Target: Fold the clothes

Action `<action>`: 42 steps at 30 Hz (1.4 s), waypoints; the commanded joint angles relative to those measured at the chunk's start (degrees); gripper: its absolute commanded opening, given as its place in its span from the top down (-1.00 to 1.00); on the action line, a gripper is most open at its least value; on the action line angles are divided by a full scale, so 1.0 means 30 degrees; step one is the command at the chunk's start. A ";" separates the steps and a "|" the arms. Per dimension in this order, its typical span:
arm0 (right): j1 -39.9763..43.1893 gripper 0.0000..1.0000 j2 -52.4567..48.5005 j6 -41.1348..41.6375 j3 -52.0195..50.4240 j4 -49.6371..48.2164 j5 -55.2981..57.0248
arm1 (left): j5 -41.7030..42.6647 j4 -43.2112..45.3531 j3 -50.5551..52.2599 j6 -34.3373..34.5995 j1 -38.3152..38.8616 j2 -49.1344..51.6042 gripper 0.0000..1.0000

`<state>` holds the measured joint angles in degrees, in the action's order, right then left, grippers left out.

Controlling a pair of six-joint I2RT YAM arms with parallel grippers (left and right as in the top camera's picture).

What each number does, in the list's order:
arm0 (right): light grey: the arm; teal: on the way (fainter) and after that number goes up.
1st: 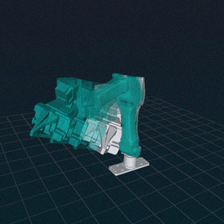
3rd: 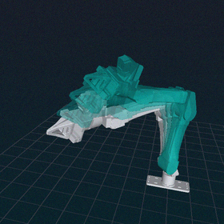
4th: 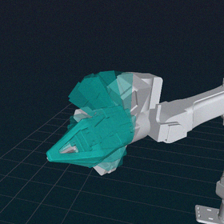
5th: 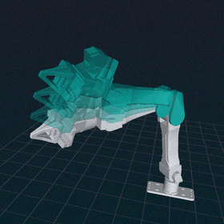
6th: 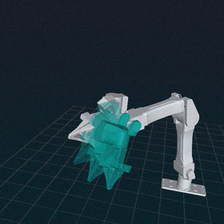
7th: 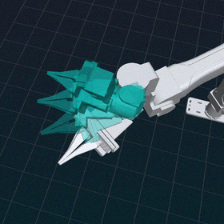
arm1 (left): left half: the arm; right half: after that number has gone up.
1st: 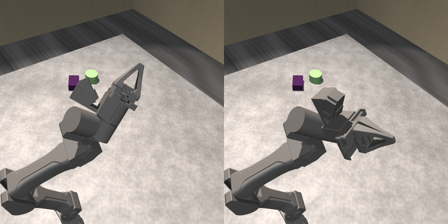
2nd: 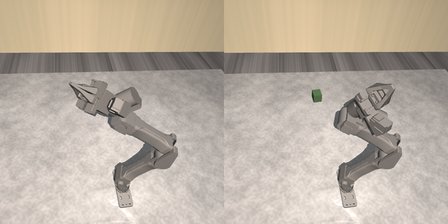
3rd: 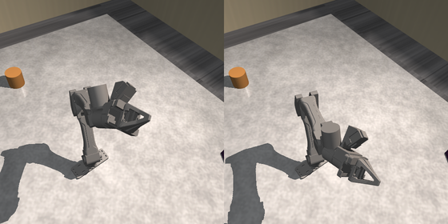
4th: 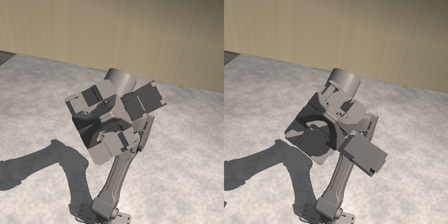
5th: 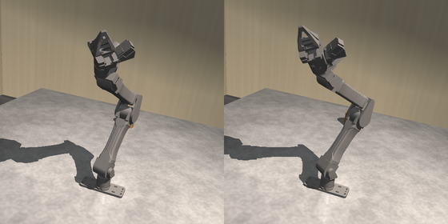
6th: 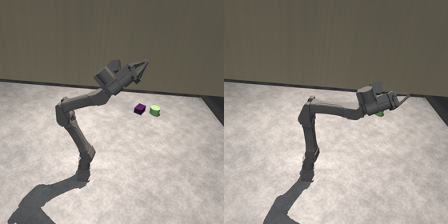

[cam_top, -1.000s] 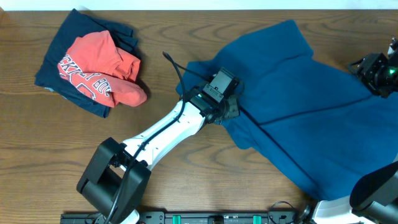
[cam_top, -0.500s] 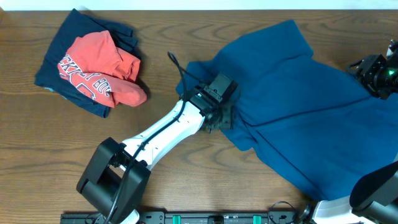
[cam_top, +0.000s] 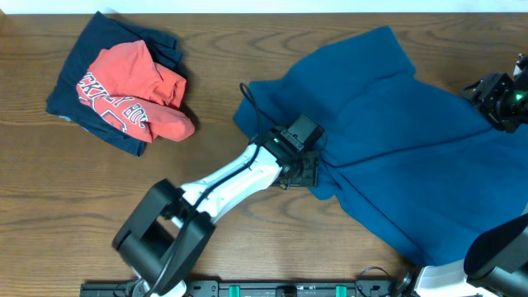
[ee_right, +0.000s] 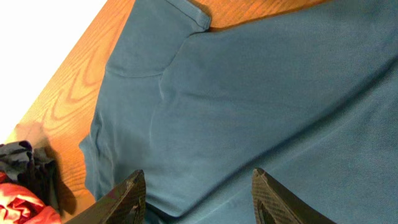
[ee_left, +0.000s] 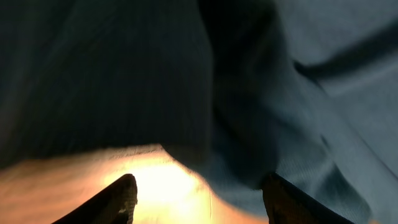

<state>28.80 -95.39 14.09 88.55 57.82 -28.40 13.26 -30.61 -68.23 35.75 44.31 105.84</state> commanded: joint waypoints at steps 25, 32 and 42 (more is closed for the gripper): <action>-0.0117 -0.10 -0.0029 -0.0291 0.0087 0.0087 0.0408 | -0.0080 -1.0739 -0.1712 0.2025 -0.0117 -0.1559 0.85; -0.0124 -0.10 -0.0029 -0.0291 0.0087 0.0015 0.0415 | 0.0663 -1.1300 -0.1712 0.2419 0.0393 -0.1559 0.84; -0.0117 -0.12 -0.0029 -0.0291 0.0087 0.0000 0.0561 | -0.0262 -1.1941 -0.1712 0.2616 0.1319 -0.1559 -0.15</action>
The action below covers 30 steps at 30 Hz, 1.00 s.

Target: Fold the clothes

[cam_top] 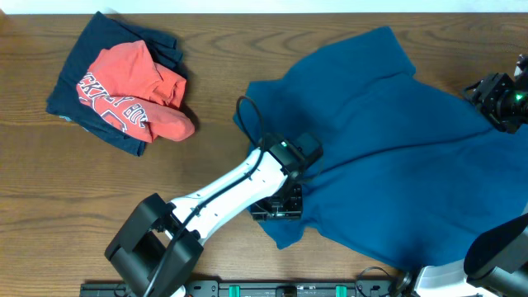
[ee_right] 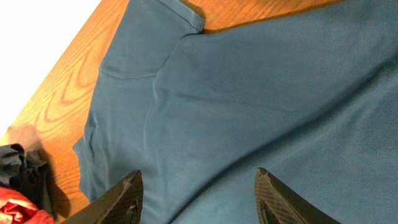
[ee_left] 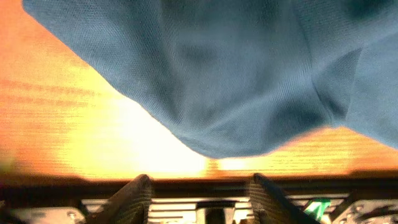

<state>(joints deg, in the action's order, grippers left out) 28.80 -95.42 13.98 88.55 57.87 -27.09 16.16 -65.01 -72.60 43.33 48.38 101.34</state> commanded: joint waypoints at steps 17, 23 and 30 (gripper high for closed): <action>-0.0124 -0.15 -0.0022 -0.0255 0.0087 0.0087 0.0124 | -0.5049 0.1851 0.1982 -0.1807 -0.3694 0.0503 -0.49; -0.0124 -0.15 -0.0022 -0.0255 0.0087 0.0080 0.0117 | -0.4721 0.3453 0.3504 -0.2426 -0.3672 0.0503 -0.16; -0.0124 -0.16 -0.0022 -0.0255 0.0087 0.0087 0.0117 | -0.3993 0.5829 0.4860 -0.3759 -0.3694 0.0503 0.47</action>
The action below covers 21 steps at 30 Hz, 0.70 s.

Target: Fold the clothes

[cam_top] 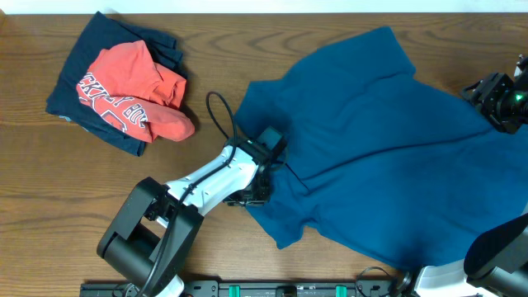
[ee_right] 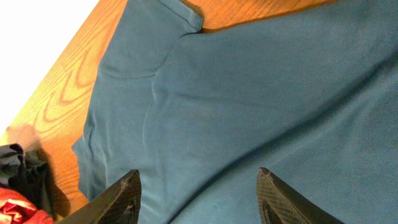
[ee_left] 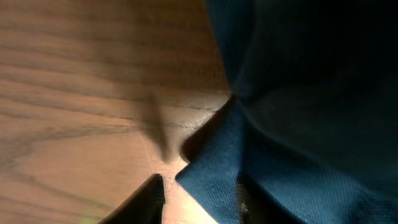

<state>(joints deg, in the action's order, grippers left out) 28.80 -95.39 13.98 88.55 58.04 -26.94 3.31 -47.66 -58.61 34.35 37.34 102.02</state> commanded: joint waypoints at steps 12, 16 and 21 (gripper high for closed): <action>-0.0124 -0.17 -0.0029 -0.0255 0.0087 0.0036 0.0066 | 0.0525 -0.3876 0.0175 -0.0984 -0.0809 -0.0525 0.88; -0.0124 -0.17 -0.0029 -0.0255 0.0087 0.0044 0.0066 | 0.0255 -0.6273 0.0175 0.0189 -0.1676 -0.2127 0.88; -0.0124 -0.18 -0.0029 -0.0262 0.0087 0.0044 0.0073 | 0.0277 -0.7774 0.0175 0.1523 -0.1887 -0.4204 0.83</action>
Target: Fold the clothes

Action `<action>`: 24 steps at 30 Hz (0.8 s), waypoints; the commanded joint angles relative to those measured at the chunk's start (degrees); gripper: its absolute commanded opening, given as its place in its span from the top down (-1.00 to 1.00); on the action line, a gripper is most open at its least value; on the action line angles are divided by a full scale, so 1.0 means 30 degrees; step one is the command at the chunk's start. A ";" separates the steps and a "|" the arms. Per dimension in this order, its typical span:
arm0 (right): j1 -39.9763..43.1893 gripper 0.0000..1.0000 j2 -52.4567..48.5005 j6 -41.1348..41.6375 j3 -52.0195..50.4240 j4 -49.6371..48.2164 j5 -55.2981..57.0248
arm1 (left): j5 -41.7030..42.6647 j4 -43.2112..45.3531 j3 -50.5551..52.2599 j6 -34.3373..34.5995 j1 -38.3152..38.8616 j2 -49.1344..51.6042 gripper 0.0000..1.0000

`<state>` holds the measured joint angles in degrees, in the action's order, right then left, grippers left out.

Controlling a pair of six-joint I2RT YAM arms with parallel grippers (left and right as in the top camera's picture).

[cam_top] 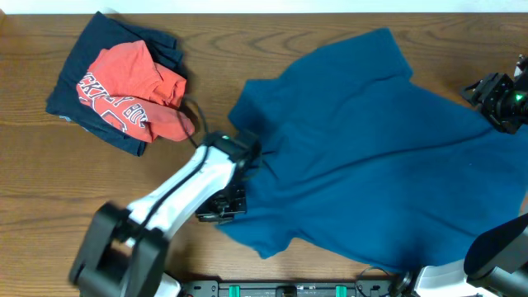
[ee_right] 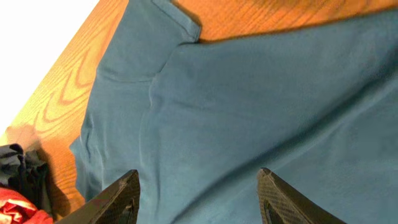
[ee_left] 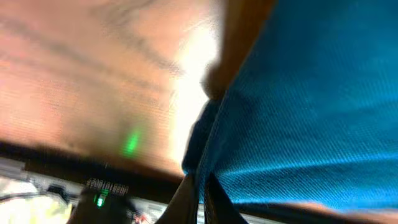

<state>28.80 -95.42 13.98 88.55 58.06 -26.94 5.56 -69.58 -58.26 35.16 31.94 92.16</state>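
Note:
A large blue shirt (cam_top: 371,140) lies spread and creased over the right half of the wooden table (cam_top: 49,181). My left gripper (cam_top: 223,205) sits at the shirt's near-left edge, shut on that edge. In the left wrist view the left gripper (ee_left: 200,190) has its fingers pressed together with blue cloth (ee_left: 298,106) pinched between them. At the far right, my right gripper (cam_top: 499,97) hovers over the shirt's right side. In the right wrist view the right gripper (ee_right: 202,190) is open, with only flat blue shirt (ee_right: 249,93) below it.
A crumpled red shirt (cam_top: 132,87) rests on a navy garment (cam_top: 78,62) at the back left. A black rail (cam_top: 272,289) runs along the table's front edge, just behind my left gripper. Bare wood lies between the pile and the blue shirt.
My left gripper was open at the shirt's left edge; now it is shut on that edge and sits further left. The shirt's near-left part has shifted left with it. The right arm is unmoved.
My left gripper was first open on the shirt's near flap at mid-table. Then it was nearer the front, with the flap drawn out into a point. Then it stood open at the left edge, and now grips that edge further left. The right gripper stayed open throughout.

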 commanded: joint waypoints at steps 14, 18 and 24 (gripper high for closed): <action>-0.0124 -0.25 -0.0036 -0.0233 0.0087 0.0087 0.0925 | 0.0423 0.4211 0.0058 -0.2492 -0.0109 -0.1676 0.32; -0.0124 -0.26 -0.0073 -0.0168 0.0080 0.0095 0.0933 | -0.1107 0.9588 0.0058 -0.5049 -0.0131 -0.1428 0.32; -0.0124 -0.29 -0.0073 -0.0175 0.0051 0.0233 0.0933 | -0.2878 1.5365 0.0058 -0.7089 -0.0969 0.0138 0.35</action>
<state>28.80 -95.42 13.98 88.55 58.67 -24.29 0.80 -26.61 -57.87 20.21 30.85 89.60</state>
